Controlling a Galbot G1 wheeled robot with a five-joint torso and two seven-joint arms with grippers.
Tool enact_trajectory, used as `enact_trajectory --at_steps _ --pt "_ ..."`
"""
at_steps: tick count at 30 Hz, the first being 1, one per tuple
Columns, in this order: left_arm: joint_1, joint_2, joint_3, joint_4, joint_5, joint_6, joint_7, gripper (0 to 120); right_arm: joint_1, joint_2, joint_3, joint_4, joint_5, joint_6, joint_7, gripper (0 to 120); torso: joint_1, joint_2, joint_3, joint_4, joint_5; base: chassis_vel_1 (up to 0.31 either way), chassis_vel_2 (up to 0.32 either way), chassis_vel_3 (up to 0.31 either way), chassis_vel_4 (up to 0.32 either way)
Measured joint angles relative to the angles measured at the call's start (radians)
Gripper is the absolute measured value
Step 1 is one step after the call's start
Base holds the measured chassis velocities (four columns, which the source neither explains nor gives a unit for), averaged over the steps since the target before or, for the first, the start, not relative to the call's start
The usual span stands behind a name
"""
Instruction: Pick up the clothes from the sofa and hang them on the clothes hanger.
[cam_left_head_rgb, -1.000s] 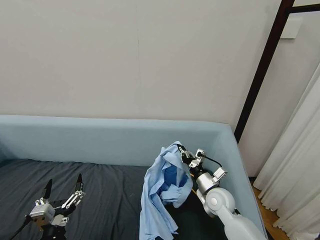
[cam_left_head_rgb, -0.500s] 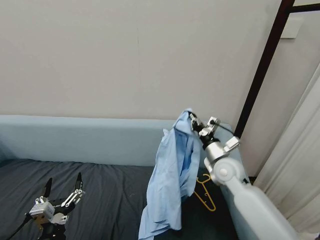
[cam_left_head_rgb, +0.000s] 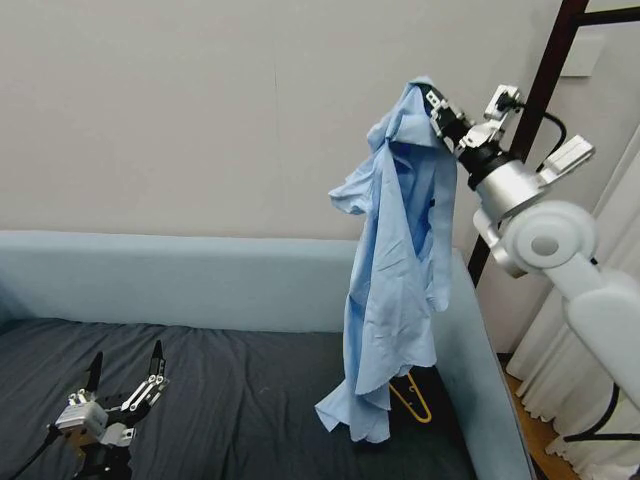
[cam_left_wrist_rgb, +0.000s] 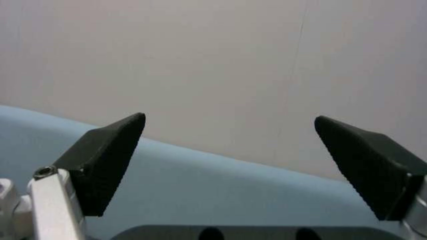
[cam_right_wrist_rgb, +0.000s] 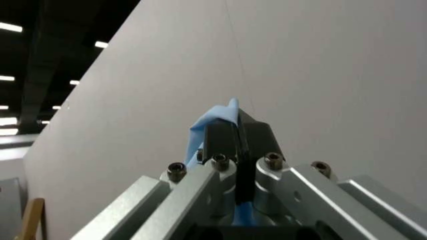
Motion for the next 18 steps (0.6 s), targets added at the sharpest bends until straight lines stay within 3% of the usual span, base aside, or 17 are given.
enact_trajectory --at_steps 4,8,13,16,18 --pt "0.002 -0.003 0.002 -0.007 0.001 -0.001 0.000 100 0.062 -0.022 -0.059 -0.043 -0.007 -0.016 -0.037 0 0.000 0.000 0.000 0.0000 -0.0002 0.000 0.000 0.000 0.000" --pt "0.006 -0.003 -0.004 -0.011 0.001 -0.003 -0.005 100 0.009 -0.027 -0.114 -0.038 -0.053 -0.026 -0.068 0 0.000 0.000 0.000 -0.0001 -0.0001 0.000 0.000 0.000 0.000" --pt "0.008 0.001 -0.019 -0.012 0.001 -0.004 -0.010 100 -0.184 0.021 -0.168 -0.062 -0.232 -0.019 -0.136 0 0.000 0.000 0.000 0.0001 -0.0003 0.000 0.000 0.000 0.000" --pt "0.010 0.002 -0.032 -0.007 0.001 -0.004 -0.011 100 -0.369 0.098 -0.203 -0.142 -0.371 0.015 -0.195 0 0.000 0.000 0.000 -0.0001 0.0002 0.000 0.000 0.000 0.000" --pt "0.011 0.002 -0.036 -0.005 0.001 -0.004 -0.012 100 -0.416 0.126 -0.210 -0.172 -0.409 0.027 -0.215 0 0.000 0.000 0.000 -0.0001 0.0001 0.000 0.000 0.000 0.000"
